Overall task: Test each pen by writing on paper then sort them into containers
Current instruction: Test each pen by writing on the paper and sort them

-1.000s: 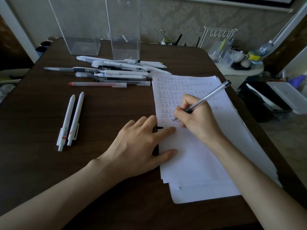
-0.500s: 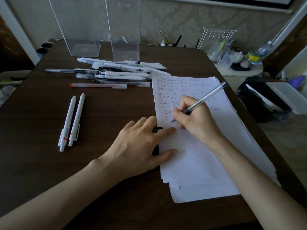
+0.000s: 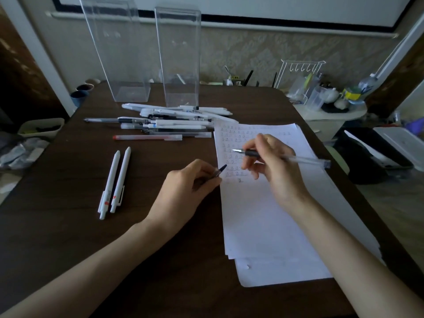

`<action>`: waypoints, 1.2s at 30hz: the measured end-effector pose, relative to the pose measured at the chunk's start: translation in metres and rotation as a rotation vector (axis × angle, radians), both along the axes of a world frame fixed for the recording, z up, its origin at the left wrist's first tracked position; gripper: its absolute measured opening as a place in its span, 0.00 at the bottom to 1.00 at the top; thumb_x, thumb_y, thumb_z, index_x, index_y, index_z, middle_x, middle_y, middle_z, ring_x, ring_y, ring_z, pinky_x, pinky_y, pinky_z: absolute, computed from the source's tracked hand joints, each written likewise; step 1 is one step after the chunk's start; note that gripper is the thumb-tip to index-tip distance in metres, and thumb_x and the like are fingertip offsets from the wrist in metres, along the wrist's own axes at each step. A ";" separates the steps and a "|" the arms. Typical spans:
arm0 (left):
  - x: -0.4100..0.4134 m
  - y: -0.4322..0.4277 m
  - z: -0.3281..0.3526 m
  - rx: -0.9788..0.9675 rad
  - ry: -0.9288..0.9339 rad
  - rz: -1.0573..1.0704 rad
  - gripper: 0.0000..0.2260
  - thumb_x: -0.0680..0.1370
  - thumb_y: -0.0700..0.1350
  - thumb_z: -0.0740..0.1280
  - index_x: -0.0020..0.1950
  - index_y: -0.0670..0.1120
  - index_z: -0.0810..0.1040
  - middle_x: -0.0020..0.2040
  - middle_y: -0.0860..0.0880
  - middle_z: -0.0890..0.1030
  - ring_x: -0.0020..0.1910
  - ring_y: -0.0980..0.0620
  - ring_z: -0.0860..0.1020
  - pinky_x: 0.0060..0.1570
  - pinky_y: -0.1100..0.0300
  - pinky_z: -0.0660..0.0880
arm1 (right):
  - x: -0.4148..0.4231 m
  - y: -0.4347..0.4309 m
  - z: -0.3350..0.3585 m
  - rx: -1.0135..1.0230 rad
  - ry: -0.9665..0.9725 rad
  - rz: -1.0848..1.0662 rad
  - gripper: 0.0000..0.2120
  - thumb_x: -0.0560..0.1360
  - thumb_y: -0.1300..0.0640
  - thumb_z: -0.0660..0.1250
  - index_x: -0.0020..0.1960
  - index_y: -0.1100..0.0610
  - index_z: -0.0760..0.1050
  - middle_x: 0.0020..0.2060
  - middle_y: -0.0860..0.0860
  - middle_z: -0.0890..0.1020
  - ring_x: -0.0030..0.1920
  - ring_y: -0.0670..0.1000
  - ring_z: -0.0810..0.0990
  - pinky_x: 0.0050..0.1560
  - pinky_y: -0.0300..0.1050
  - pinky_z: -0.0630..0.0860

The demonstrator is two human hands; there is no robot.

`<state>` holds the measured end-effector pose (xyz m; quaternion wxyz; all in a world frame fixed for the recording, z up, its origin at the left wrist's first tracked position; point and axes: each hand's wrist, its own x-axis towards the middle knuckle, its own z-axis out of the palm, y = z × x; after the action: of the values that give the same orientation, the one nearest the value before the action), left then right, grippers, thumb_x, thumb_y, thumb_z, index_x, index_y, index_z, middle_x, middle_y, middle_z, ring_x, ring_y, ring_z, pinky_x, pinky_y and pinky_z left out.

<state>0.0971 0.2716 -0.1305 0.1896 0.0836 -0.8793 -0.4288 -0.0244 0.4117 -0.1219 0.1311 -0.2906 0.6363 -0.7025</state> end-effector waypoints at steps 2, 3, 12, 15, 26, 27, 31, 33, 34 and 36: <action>0.002 0.000 0.001 0.006 0.037 0.008 0.08 0.74 0.44 0.70 0.52 0.48 0.78 0.45 0.61 0.78 0.45 0.66 0.78 0.43 0.75 0.73 | 0.000 0.004 0.004 -0.062 -0.073 0.054 0.16 0.77 0.51 0.58 0.38 0.60 0.73 0.25 0.54 0.78 0.26 0.51 0.74 0.26 0.39 0.67; 0.003 0.000 0.002 0.013 0.047 0.005 0.08 0.73 0.44 0.70 0.51 0.49 0.77 0.45 0.60 0.79 0.44 0.65 0.78 0.42 0.73 0.73 | 0.000 0.005 0.005 -0.057 -0.083 0.064 0.15 0.77 0.51 0.58 0.36 0.59 0.71 0.23 0.54 0.76 0.25 0.51 0.72 0.25 0.38 0.66; 0.002 0.002 0.004 0.044 0.055 -0.107 0.05 0.73 0.42 0.70 0.49 0.46 0.78 0.40 0.55 0.80 0.37 0.59 0.77 0.36 0.72 0.70 | 0.008 0.004 0.006 0.068 -0.026 0.103 0.17 0.74 0.53 0.65 0.32 0.59 0.64 0.19 0.51 0.71 0.21 0.46 0.66 0.24 0.34 0.63; 0.003 0.002 0.002 0.035 0.052 -0.154 0.07 0.74 0.43 0.70 0.50 0.45 0.80 0.40 0.55 0.80 0.37 0.57 0.78 0.36 0.67 0.73 | 0.013 -0.001 0.003 0.045 0.012 0.132 0.18 0.73 0.57 0.67 0.30 0.58 0.62 0.18 0.48 0.67 0.20 0.45 0.64 0.24 0.34 0.63; 0.008 -0.001 -0.005 -0.119 0.177 -0.145 0.06 0.75 0.43 0.68 0.50 0.43 0.79 0.40 0.50 0.81 0.36 0.53 0.79 0.36 0.52 0.75 | 0.025 -0.017 0.000 0.040 -0.067 0.070 0.23 0.76 0.65 0.64 0.27 0.54 0.59 0.18 0.45 0.61 0.19 0.44 0.58 0.22 0.33 0.58; 0.008 -0.001 -0.004 -0.107 0.180 -0.115 0.06 0.76 0.44 0.67 0.50 0.43 0.79 0.40 0.50 0.81 0.36 0.52 0.79 0.36 0.51 0.75 | 0.026 -0.020 0.004 0.057 -0.068 0.076 0.21 0.76 0.63 0.65 0.29 0.56 0.59 0.18 0.45 0.61 0.19 0.44 0.59 0.22 0.34 0.58; 0.009 -0.014 0.008 -0.217 0.238 0.121 0.06 0.77 0.45 0.66 0.52 0.44 0.77 0.41 0.52 0.81 0.34 0.53 0.78 0.32 0.54 0.76 | 0.020 -0.038 0.021 0.210 -0.078 0.162 0.17 0.69 0.44 0.68 0.43 0.57 0.73 0.23 0.48 0.72 0.24 0.45 0.68 0.27 0.37 0.65; 0.018 -0.032 0.016 -0.321 0.212 0.309 0.05 0.78 0.44 0.65 0.52 0.45 0.77 0.40 0.52 0.80 0.33 0.54 0.77 0.31 0.60 0.73 | 0.009 -0.051 0.022 0.274 -0.046 0.142 0.15 0.72 0.47 0.69 0.52 0.56 0.75 0.31 0.48 0.79 0.30 0.42 0.76 0.30 0.36 0.70; 0.025 -0.042 0.019 -0.368 0.165 0.396 0.06 0.77 0.45 0.65 0.52 0.45 0.78 0.39 0.51 0.79 0.33 0.54 0.76 0.30 0.60 0.72 | 0.002 -0.059 0.021 0.314 0.002 0.110 0.12 0.74 0.52 0.69 0.54 0.57 0.75 0.35 0.49 0.80 0.33 0.39 0.77 0.32 0.34 0.70; 0.043 -0.058 0.018 -0.444 0.048 0.538 0.05 0.76 0.45 0.66 0.50 0.45 0.78 0.38 0.51 0.78 0.35 0.53 0.73 0.30 0.58 0.67 | -0.011 -0.076 0.017 0.440 0.193 0.032 0.06 0.76 0.58 0.66 0.53 0.56 0.76 0.42 0.49 0.81 0.40 0.40 0.78 0.37 0.31 0.70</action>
<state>0.1398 0.2136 -0.1127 0.3300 0.2592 -0.8928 -0.1637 -0.0350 0.3360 -0.1047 0.1408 -0.3309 0.7790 -0.5136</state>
